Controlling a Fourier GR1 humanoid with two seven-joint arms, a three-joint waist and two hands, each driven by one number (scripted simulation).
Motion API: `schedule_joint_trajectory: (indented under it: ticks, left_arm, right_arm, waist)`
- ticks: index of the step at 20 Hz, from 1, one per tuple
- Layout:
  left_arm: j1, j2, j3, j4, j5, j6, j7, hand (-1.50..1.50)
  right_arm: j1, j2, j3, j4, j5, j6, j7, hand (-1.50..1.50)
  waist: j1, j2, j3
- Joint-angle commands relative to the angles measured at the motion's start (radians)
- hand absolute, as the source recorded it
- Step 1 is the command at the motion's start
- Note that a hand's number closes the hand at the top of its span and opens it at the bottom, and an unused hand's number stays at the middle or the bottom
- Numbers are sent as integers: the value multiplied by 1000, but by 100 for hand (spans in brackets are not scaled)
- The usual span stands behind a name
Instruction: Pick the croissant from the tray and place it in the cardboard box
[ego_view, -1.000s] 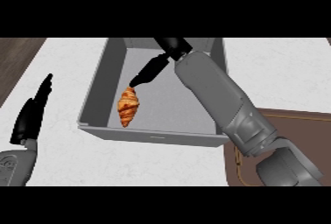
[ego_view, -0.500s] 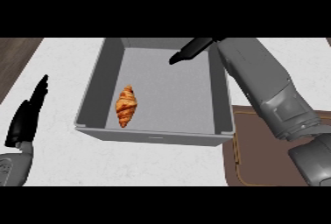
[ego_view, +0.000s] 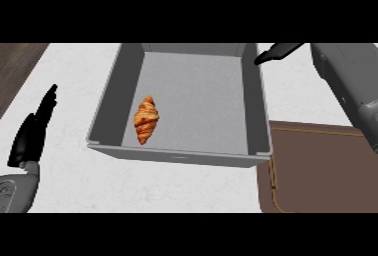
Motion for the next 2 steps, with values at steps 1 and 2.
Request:
schedule_joint_trajectory:
  ticks: [1, 2]
  left_arm:
    - [14, -5, -15, -23, -12, 2, -13, 0]
    - [-23, -5, -3, 11, -1, -4, -9, 0]
  right_arm:
    - [7, -88, 29, 25, 41, 74, -32, -150]
    - [10, -67, 37, 20, 51, 69, -54, -150]
  waist:
    - [21, 4, 1]
    - [16, 10, 1]
